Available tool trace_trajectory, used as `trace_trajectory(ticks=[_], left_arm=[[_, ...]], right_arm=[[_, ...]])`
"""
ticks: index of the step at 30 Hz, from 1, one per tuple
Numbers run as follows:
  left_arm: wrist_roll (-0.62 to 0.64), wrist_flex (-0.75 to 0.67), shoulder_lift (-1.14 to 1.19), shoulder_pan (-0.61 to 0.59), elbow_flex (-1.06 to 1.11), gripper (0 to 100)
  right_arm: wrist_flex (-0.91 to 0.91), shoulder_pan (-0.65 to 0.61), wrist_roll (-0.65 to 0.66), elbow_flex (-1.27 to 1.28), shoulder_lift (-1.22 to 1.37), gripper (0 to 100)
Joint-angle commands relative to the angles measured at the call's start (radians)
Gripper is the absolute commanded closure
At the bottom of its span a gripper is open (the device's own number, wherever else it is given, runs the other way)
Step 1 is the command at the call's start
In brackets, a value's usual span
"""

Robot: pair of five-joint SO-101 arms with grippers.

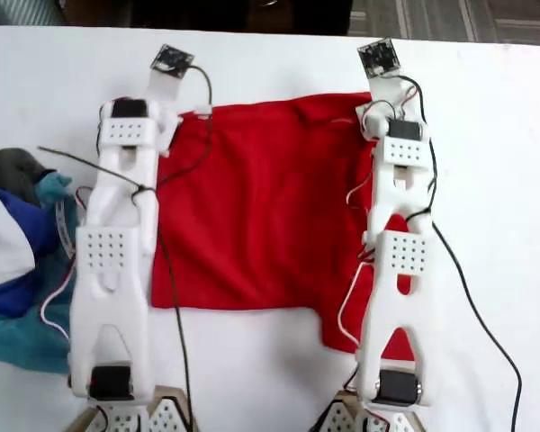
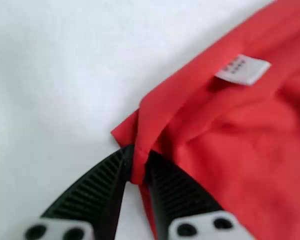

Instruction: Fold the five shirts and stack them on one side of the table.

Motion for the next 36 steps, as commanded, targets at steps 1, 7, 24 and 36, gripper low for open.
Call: trace_trajectory(ticks=[1, 7, 24, 36], left_arm=[[0.008, 0.106, 0.003, 0.034, -0.165, 97], [0.008, 0.350, 0.005, 0.057, -0.337, 97], [0.052, 0.578, -0.216, 0.060, -0.285, 97], [0.049, 0.554, -0.750, 0.063, 0.450, 97]], right_arm=[[0.062, -0.001, 0.003, -0.129, -0.018, 98.1], [0.321, 0.027, 0.002, -0.311, -0.018, 98.1], [0.816, 0.042, -0.002, -0.307, -0.320, 98.1], [0.943, 0.091, 0.005, -0.296, -0.464, 98.1]])
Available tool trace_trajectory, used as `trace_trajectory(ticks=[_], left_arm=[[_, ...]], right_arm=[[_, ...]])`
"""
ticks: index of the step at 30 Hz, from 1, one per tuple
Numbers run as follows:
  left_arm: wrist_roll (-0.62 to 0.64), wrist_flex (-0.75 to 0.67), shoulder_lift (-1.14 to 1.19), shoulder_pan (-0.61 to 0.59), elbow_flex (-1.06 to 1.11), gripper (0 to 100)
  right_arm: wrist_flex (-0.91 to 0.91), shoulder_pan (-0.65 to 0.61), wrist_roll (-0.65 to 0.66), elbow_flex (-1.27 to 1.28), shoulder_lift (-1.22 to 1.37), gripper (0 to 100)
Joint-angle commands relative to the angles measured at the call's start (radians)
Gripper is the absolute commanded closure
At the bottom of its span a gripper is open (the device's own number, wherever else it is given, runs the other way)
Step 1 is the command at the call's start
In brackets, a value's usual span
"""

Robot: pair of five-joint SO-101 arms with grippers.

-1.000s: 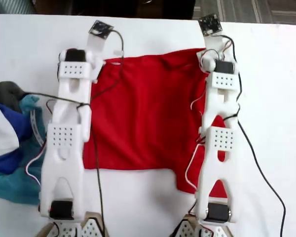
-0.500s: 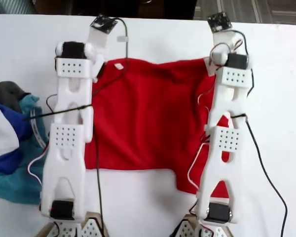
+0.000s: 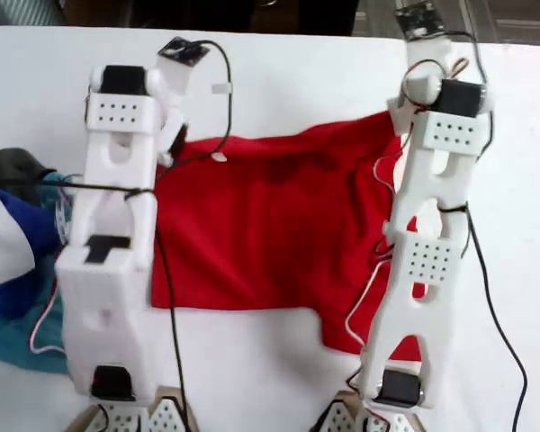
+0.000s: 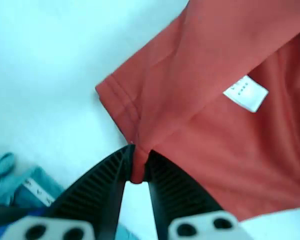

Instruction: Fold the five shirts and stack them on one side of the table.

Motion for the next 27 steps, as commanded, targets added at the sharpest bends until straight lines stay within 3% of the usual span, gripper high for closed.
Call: trace_trajectory(ticks=[1, 6, 13, 19, 27], left_arm=[[0.003, -0.012, -0.206, -0.003, 0.147, 97], [0.003, -0.054, -0.371, -0.008, 0.348, 97], [0.003, -0.109, -0.555, -0.003, 0.567, 97], [-0.006, -0.114, -0.663, -0.006, 0.748, 97], [-0.055, -0.121, -0.804, -0.005, 0.938, 97]], right_arm=[[0.030, 0.031, 0.002, -0.015, -0.130, 98.1], [0.030, 0.064, 0.002, 0.265, -0.352, 98.1], [-0.008, 0.012, 0.008, 1.005, -0.831, 98.0], [-0.268, 0.007, 0.009, 1.613, -1.228, 98.0], [-0.478, 0.054, 0.133, 2.274, -1.655, 98.0]])
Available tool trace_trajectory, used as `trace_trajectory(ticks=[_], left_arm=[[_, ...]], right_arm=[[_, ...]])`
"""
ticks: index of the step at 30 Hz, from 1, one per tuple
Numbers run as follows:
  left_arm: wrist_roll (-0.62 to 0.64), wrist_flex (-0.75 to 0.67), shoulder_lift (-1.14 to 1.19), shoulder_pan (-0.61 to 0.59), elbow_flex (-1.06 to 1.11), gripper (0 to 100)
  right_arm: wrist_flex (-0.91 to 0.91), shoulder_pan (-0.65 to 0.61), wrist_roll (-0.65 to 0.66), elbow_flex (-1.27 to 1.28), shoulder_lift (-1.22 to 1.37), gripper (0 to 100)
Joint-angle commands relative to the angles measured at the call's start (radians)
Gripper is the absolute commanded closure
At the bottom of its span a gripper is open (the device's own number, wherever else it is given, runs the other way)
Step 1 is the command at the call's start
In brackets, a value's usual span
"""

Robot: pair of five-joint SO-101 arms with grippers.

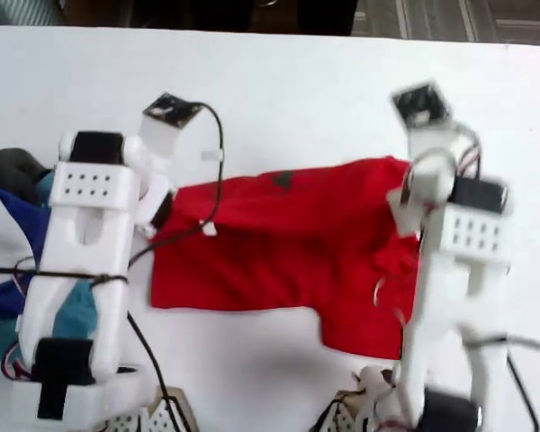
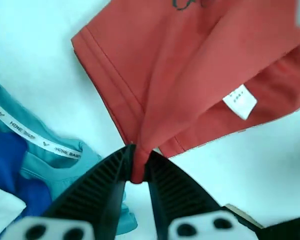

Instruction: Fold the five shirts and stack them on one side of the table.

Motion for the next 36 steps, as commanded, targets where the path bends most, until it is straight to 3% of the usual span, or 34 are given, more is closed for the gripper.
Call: trace_trajectory(ticks=[1, 12, 22, 29, 36], left_arm=[[-0.035, -0.031, -0.087, -0.003, 0.079, 97], [-0.048, -0.250, -0.129, -0.002, 0.433, 97], [-0.046, -0.256, -0.124, -0.002, 0.455, 97], [-0.048, -0.278, -0.123, -0.002, 0.524, 97], [-0.048, -0.327, -0.123, -0.002, 0.593, 97]], right_arm=[[-0.058, 0.044, 0.063, 0.221, -0.193, 98.0], [-0.024, 0.183, 0.239, 0.454, -0.403, 98.0], [0.205, 0.157, 0.252, 0.301, -0.496, 98.0], [0.205, 0.160, 0.256, 0.442, -0.504, 98.0], [0.170, 0.200, 0.350, 0.560, -0.504, 98.0]])
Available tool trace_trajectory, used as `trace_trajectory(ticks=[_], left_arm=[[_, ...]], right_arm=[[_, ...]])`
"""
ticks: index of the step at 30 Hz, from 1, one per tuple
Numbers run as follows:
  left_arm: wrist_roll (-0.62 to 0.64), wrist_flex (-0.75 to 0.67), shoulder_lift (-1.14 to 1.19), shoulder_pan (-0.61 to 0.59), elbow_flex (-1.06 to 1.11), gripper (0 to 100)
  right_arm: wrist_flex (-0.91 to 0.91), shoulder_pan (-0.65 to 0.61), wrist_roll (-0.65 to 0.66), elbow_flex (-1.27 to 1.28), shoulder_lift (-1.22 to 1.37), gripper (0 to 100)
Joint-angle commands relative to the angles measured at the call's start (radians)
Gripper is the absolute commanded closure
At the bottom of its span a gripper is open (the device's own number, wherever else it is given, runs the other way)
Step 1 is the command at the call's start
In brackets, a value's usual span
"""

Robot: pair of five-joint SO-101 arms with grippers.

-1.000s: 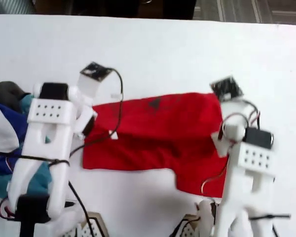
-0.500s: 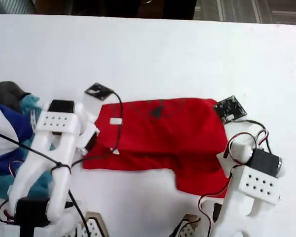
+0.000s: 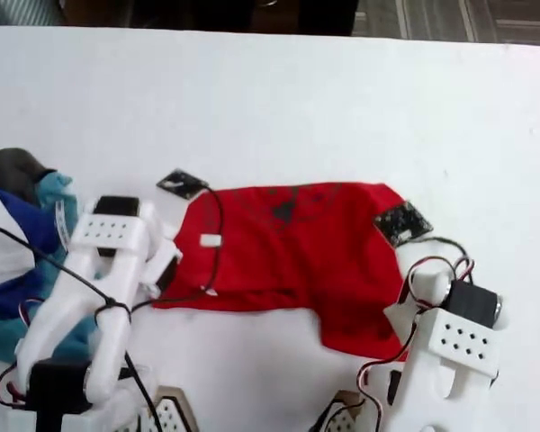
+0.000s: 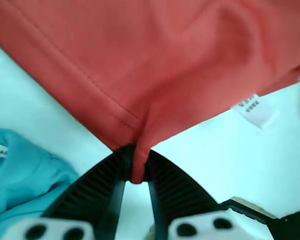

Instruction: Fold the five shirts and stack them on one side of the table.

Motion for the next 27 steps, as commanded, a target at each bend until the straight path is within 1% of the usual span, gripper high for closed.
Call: trace_trajectory(ticks=[1, 3, 5, 9, 11, 13, 17, 21, 22, 23, 24, 25, 26, 27], left_arm=[[-0.006, -0.015, -0.026, -0.002, 0.013, 97], [-0.006, -0.011, -0.026, -0.002, 0.018, 97], [-0.006, -0.005, -0.026, -0.002, 0.018, 93], [-0.006, 0.046, -0.034, -0.005, -0.012, 78], [-0.006, 0.078, -0.034, -0.009, -0.056, 74], [-0.006, 0.121, -0.034, -0.021, -0.128, 74], [-0.006, 0.193, -0.029, -0.052, -0.331, 74], [0.000, 0.181, -0.025, -0.061, -0.483, 75], [0.002, 0.163, -0.023, -0.057, -0.495, 79], [0.003, 0.129, -0.023, -0.040, -0.492, 86], [0.008, 0.087, -0.020, -0.026, -0.483, 96], [0.026, 0.046, -0.006, -0.008, -0.463, 99], [0.044, 0.012, 0.018, 0.011, -0.447, 95], [0.055, -0.020, 0.051, 0.035, -0.430, 96]], right_arm=[[-0.013, 0.025, 0.057, 0.011, -0.021, 98.0], [-0.012, 0.024, 0.080, 0.012, -0.021, 98.0], [-0.012, 0.021, 0.083, 0.006, -0.021, 97.4], [-0.005, 0.021, 0.083, -0.043, -0.022, 86.0], [-0.004, 0.016, 0.080, -0.091, -0.022, 81.9], [-0.008, 0.016, 0.074, -0.155, -0.022, 82.6], [-0.047, 0.015, -0.028, -0.308, -0.022, 83.6], [-0.211, 0.013, -0.183, -0.388, -0.012, 83.7], [-0.257, -0.001, -0.207, -0.388, -0.010, 84.3], [-0.292, -0.022, -0.226, -0.385, -0.007, 86.9], [-0.323, -0.051, -0.244, -0.376, 0.004, 92.6], [-0.349, -0.087, -0.256, -0.368, 0.024, 99.1], [-0.374, -0.125, -0.272, -0.358, 0.053, 98.1], [-0.398, -0.160, -0.285, -0.347, 0.091, 96.1]])
